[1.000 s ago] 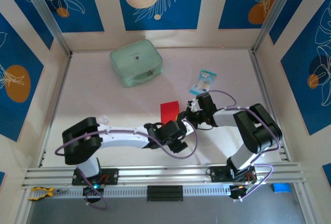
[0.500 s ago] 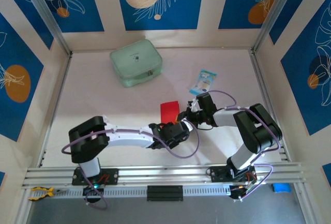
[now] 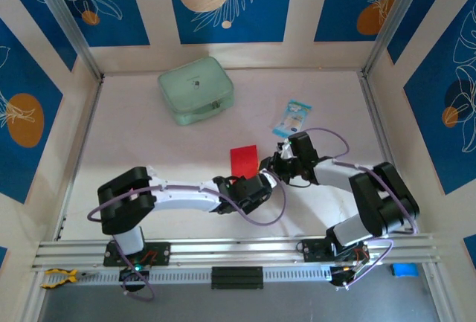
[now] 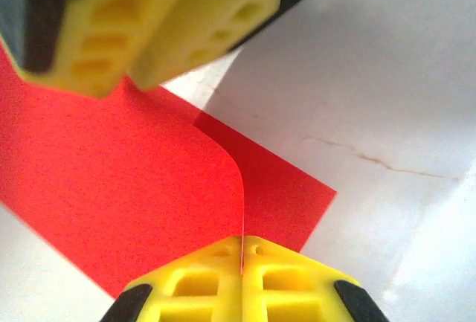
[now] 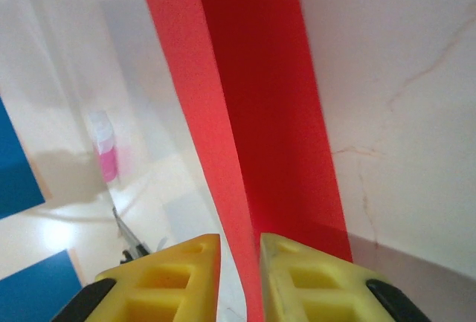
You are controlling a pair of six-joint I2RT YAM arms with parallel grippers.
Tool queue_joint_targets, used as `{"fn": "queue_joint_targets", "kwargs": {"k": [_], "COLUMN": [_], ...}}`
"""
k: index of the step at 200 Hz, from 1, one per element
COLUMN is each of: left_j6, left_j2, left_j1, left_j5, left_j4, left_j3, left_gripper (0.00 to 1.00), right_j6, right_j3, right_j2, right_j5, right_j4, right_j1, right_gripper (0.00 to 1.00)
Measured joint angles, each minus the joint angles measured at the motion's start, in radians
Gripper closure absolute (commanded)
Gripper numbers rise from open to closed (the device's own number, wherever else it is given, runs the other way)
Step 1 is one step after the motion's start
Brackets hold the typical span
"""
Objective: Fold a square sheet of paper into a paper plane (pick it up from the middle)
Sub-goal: Fold the triangle a second time at the center of the table.
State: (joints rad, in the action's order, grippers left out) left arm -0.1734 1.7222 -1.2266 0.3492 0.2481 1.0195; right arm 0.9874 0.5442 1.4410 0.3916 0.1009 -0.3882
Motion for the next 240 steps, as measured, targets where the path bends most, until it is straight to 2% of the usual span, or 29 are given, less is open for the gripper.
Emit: {"fn": "queue_joint_targets", "kwargs": {"k": [13, 53, 100, 169, 240], "left_j6": [-0.029, -0.12, -0.19, -0.242, -0.267], "left_j2": [-0.021, -0.06, -0.06, -0.066, -0.078], "left_j1": [0.026, 0.113, 0.166, 0.218, 0.232], "left_j5": [-0.065, -0.247, -0.37, -0.458, -0.494], "left_j4": [-0.009, -0.071, -0.126, -0.171, -0.209], "left_j3": [-0.008, -0.032, -0.074, -0.132, -0.151], "left_gripper": [1.0, 1.0, 0.98, 0.94, 0.94], "right_j6": [-0.007, -0.039, -0.048, -0.006, 0.055], "right_j3": [-0.006, -0.037, -0.069, -0.083, -0.132], "right_j2": [-0.063, -0.22, -0.259, -0.18, -0.163], "right_j5": [-0.031, -0.079, -0.069, -0.077, -0.124], "right_j4": [-0.045, -0.16, -0.204, -0.155, -0.104], "right_j1": [0.012, 0.061, 0.069, -0.076, -0.162], "right_gripper": [0.71, 0.71, 0.78, 0.91, 0.96]}}
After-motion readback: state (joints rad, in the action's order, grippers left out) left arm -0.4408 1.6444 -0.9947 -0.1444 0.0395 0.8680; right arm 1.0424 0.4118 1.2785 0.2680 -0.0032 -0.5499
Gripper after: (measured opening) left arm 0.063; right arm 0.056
